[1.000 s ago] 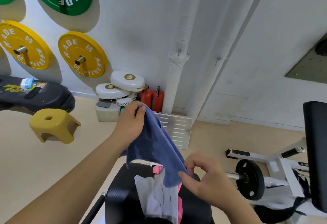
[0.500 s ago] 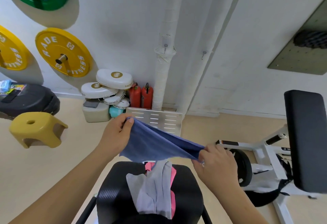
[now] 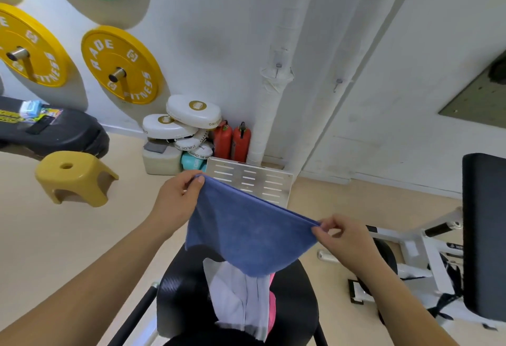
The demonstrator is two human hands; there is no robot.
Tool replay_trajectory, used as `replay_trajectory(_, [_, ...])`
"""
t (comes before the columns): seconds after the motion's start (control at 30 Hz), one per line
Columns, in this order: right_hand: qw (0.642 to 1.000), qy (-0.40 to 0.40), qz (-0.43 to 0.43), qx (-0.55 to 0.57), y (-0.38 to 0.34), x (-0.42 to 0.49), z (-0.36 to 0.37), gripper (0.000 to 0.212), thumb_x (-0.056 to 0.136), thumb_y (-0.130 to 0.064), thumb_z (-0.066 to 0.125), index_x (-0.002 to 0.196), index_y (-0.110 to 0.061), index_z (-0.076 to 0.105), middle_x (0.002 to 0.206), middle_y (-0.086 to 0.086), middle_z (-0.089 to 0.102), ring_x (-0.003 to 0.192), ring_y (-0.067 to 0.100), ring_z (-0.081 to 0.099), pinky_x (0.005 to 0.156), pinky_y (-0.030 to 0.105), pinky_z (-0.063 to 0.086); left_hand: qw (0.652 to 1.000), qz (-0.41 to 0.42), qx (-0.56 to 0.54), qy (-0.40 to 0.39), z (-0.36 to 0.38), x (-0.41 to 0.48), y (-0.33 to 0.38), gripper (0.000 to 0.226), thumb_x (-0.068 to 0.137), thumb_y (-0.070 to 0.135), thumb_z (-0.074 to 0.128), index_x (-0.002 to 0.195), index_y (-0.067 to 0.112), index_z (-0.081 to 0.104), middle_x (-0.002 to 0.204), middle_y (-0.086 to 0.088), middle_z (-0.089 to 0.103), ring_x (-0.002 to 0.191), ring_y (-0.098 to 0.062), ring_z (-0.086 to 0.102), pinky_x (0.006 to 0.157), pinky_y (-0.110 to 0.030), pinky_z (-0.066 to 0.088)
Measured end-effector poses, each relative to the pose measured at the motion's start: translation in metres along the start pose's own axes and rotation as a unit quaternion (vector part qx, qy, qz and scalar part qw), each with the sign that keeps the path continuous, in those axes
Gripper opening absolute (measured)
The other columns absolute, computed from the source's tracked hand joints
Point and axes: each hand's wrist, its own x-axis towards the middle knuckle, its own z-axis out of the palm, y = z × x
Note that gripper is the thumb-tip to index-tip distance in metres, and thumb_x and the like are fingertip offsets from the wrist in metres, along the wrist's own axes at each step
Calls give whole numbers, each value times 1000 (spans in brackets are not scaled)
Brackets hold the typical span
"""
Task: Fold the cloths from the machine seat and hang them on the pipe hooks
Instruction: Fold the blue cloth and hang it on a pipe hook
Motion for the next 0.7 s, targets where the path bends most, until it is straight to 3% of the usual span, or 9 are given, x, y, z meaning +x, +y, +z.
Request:
replay_trajectory(0.17, [992,46,-23,115,-29,11,-18,14,92,0,65,84,-6,56,73,3,74,76,15,73,77,41,59,999,-5,-49,-12,-29,21,12,24,106,20,50,102,35,69,93,21,69,89,6,60,78,-14,45])
replay_trajectory(0.27, [991,45,-24,120,-40,9,-20,25,96,5,55,97,-19,60,74,8,73,82,22,74,84,44,61,998,1,-49,-41,-47,21,10,25,106,21,51,102,33,73,90,19,74,81,15,61,75,-16,46])
replay_trajectory(0.37, [992,-17,-41,116,-63,3,2,37,96,-8,64,107,-42,58,95,-2,71,97,19,70,88,37,60,989,48,34,-137,-45,12,4,25,105,17,52,103,24,76,95,6,75,85,9,62,77,-20,47])
replay_trajectory(0.43, [990,-85,-66,88,-88,-4,26,40,94,-19,71,124,-41,57,120,-13,64,113,11,62,99,31,55,969,99,100,-202,-42,4,3,25,105,16,51,100,24,74,96,7,74,91,1,63,79,-22,46])
replay_trajectory(0.53, [978,-152,-144,12,-134,-10,62,67,91,-29,74,149,-39,42,145,-22,46,134,2,44,117,32,40,950,143,123,-247,-52,-5,14,23,106,20,51,102,28,72,98,13,71,95,-3,63,83,-15,47])
replay_trajectory(0.6, [961,-174,-216,15,-158,-13,78,71,85,-29,78,144,-47,43,147,-30,45,136,-1,42,117,30,39,945,160,110,-262,-68,-10,26,23,105,16,52,103,26,73,98,16,71,96,-1,64,83,-8,45])
replay_trajectory(0.7, [942,-218,-248,56,-178,-19,93,53,81,-20,81,123,-44,60,124,-26,63,118,-1,59,101,21,49,934,183,78,-296,-90,-19,41,22,104,12,54,104,23,74,97,15,73,97,-1,65,83,-7,45])
